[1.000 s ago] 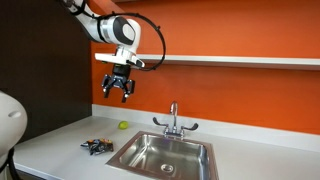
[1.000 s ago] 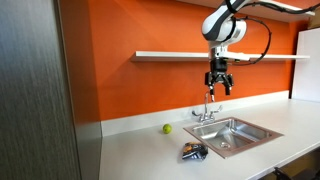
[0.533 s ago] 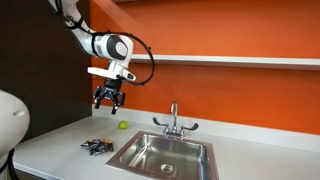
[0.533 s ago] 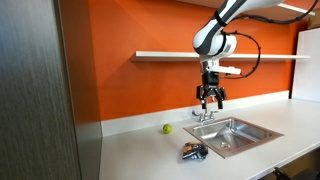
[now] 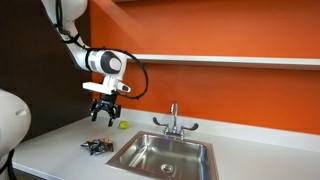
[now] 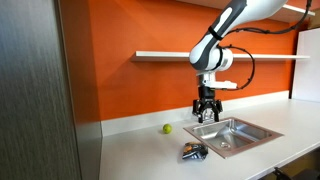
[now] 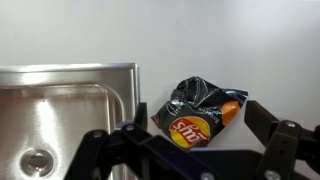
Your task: Put the black packet on the bottom shelf
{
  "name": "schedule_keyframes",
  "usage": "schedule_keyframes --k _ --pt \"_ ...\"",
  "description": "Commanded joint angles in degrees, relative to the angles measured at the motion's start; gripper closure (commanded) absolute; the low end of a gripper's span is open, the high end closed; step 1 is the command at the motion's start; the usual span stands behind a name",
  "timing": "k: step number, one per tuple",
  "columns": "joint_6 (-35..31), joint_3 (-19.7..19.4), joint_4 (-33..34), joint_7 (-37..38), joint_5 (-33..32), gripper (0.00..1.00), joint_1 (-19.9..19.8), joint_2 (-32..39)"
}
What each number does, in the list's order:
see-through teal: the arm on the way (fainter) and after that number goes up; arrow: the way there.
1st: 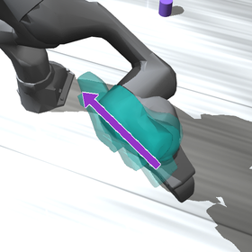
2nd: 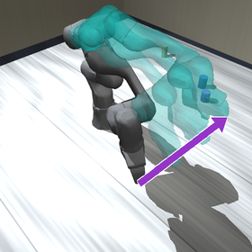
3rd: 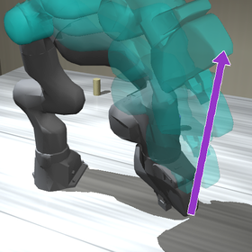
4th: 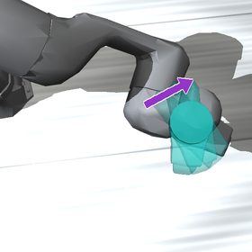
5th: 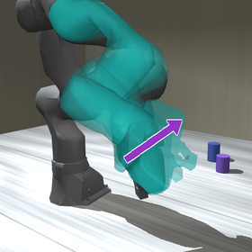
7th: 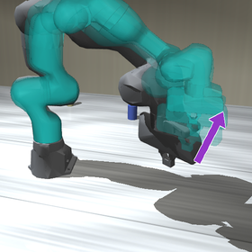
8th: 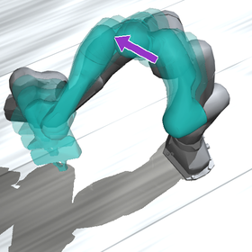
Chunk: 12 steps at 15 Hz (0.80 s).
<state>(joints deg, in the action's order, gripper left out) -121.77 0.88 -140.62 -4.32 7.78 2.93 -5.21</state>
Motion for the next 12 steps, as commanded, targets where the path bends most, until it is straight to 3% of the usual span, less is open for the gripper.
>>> schedule_keyframes --k 1,12 --pt "-5.2 1.0 -1.6 1.6 -0.8 0.00 0.2 2.8" --pt "-9.2 2.8 0.1 1.0 -1.9 0.00 1.7 11.1"
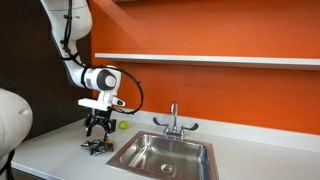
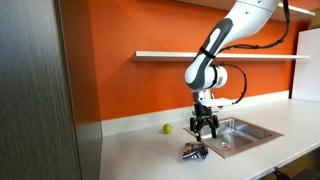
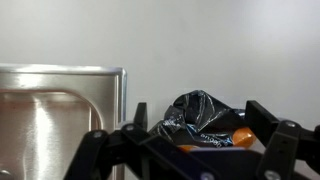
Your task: Put the black packet on the bottom shelf
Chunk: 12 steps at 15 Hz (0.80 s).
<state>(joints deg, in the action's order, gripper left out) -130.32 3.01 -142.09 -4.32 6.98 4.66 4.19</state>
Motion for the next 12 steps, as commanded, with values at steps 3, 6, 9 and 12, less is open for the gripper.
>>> schedule_keyframes --k 3,6,9,12 --pt "-0.8 0.6 2.8 0.7 -1.2 0.00 -0.3 3.3" --pt "-0.7 0.7 4.6 0.4 -1.2 0.00 -0.2 5.2" --pt "-0.8 0.8 6.2 0.2 -1.3 0.00 -0.2 7.1" --pt "-0.8 0.8 7.9 0.1 -1.3 0.00 -0.2 9.0"
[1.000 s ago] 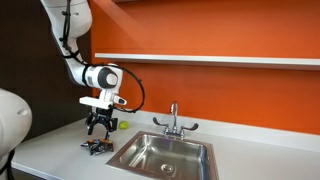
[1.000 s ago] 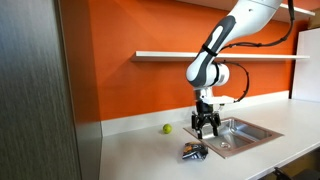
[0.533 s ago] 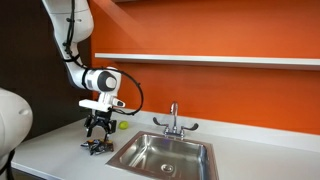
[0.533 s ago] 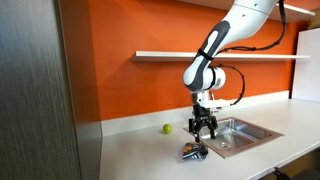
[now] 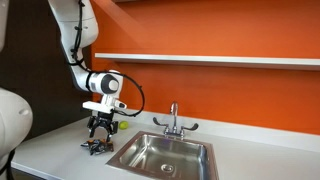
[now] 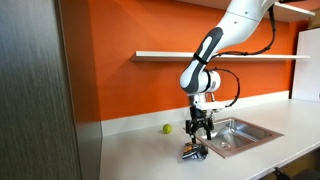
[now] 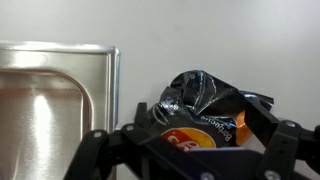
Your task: Put the black packet on the bottom shelf
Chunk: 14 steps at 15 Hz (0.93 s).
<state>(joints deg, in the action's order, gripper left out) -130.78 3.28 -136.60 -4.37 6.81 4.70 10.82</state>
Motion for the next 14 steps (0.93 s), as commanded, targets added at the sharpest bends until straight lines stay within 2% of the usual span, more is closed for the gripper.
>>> schedule_keyframes --k 1,14 --pt "-0.2 0.5 2.9 0.1 -1.2 0.00 -0.3 2.8" --pt "-0.1 0.4 5.7 0.0 -1.0 0.00 -0.6 6.8"
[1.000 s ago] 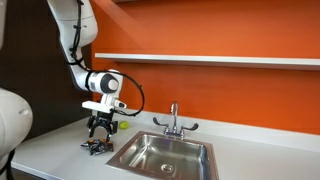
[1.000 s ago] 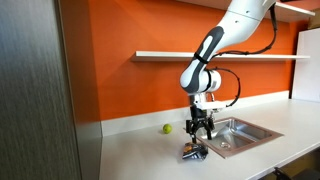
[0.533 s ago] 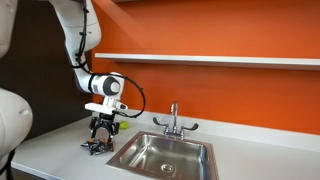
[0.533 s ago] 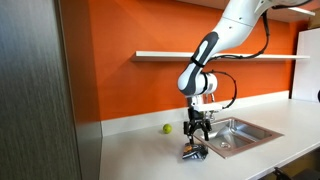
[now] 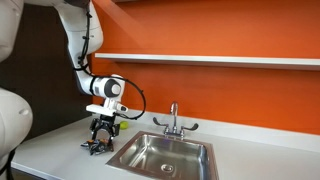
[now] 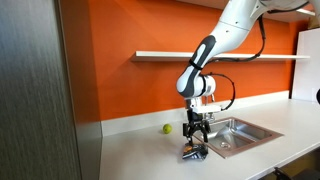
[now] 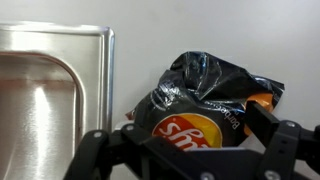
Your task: Put the black packet on the bottom shelf
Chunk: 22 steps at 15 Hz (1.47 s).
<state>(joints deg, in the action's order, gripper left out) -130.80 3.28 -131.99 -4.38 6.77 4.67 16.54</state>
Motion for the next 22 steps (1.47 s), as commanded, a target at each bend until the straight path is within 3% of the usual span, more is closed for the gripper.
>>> schedule_keyframes --k 1,7,8,10,18,22 --pt "0.0 0.4 1.2 0.1 -1.0 0.00 -0.6 1.3" --pt "-0.1 0.4 1.5 0.1 -0.9 0.00 -0.7 2.2" --pt "-0.1 0.4 1.6 0.0 -0.8 0.25 -0.8 2.3" --pt "0.1 0.4 1.7 -0.2 -0.8 0.35 -0.8 2.4" --pt "0.5 0.2 1.9 -0.7 -0.6 0.96 -1.4 2.4" --pt "0.5 0.0 2.1 -0.6 -0.6 1.00 -1.7 2.7"
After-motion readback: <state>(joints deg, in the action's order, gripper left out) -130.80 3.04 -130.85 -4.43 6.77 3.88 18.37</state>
